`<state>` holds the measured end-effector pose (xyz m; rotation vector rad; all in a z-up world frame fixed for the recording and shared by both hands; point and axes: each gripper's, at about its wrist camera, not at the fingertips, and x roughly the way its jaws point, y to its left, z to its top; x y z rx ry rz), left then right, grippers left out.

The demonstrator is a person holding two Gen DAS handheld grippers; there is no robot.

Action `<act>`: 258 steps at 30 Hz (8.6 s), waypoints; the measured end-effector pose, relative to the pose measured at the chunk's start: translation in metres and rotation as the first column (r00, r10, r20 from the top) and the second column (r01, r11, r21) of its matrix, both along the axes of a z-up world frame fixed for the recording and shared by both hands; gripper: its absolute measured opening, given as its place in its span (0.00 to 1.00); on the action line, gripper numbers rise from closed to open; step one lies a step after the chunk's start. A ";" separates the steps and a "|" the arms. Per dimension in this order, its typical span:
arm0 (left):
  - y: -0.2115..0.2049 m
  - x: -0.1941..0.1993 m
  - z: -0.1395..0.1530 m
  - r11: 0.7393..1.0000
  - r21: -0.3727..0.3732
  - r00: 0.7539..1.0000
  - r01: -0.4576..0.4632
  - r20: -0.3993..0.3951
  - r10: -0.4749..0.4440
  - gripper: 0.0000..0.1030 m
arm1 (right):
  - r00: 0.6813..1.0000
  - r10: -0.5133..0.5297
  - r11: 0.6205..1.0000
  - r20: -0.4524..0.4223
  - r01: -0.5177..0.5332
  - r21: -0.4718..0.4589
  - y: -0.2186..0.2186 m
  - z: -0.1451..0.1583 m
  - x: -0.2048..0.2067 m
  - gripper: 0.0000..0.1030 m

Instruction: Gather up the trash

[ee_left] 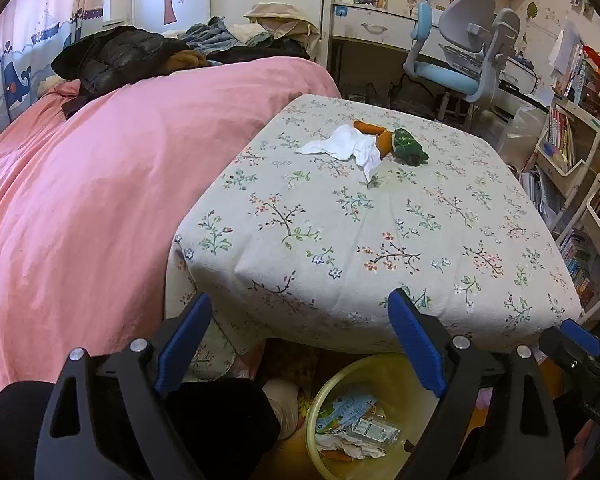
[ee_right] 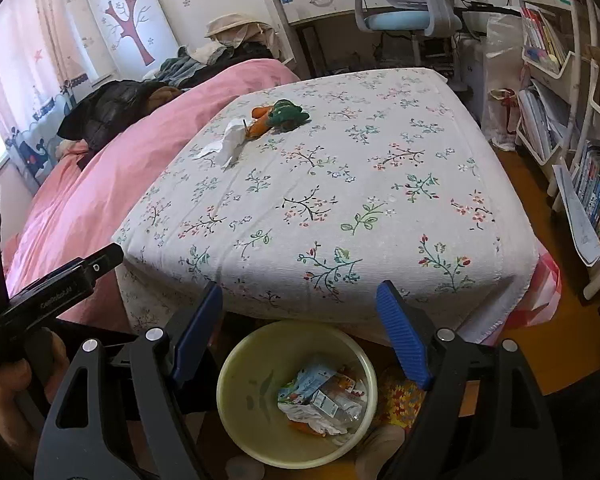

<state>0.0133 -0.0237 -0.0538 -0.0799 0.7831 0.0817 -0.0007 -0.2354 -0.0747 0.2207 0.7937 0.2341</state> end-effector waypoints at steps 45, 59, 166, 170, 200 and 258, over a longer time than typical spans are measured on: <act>-0.024 0.015 -0.006 0.983 0.150 0.994 -0.104 0.000 0.105 0.84 | 0.947 0.314 0.947 0.073 -0.318 0.048 0.003 0.087 0.119 0.79; -0.096 0.006 -0.001 0.969 0.245 0.999 0.037 0.007 -0.040 0.87 | 0.960 0.260 0.960 0.104 -0.269 0.079 -0.023 0.091 0.110 0.79; 0.020 0.231 -0.013 0.968 -0.204 0.975 0.146 -0.137 -0.176 0.13 | 0.980 0.192 0.981 -0.046 -0.192 0.006 -0.003 0.034 0.194 0.79; 0.030 0.209 0.017 0.971 -0.210 0.982 0.117 -0.121 -0.145 0.12 | 0.954 0.281 0.960 -0.102 -0.280 0.019 0.030 0.018 0.211 0.79; 0.070 0.175 0.041 0.944 -0.325 0.994 0.059 -0.068 -0.086 0.13 | 0.971 0.219 0.964 -0.100 -0.231 -0.133 0.121 -0.027 0.355 0.19; 0.006 0.078 0.016 0.957 -0.209 0.980 0.199 0.030 -0.198 0.13 | 0.986 0.165 0.986 -0.003 -0.165 0.011 0.033 0.019 0.119 0.18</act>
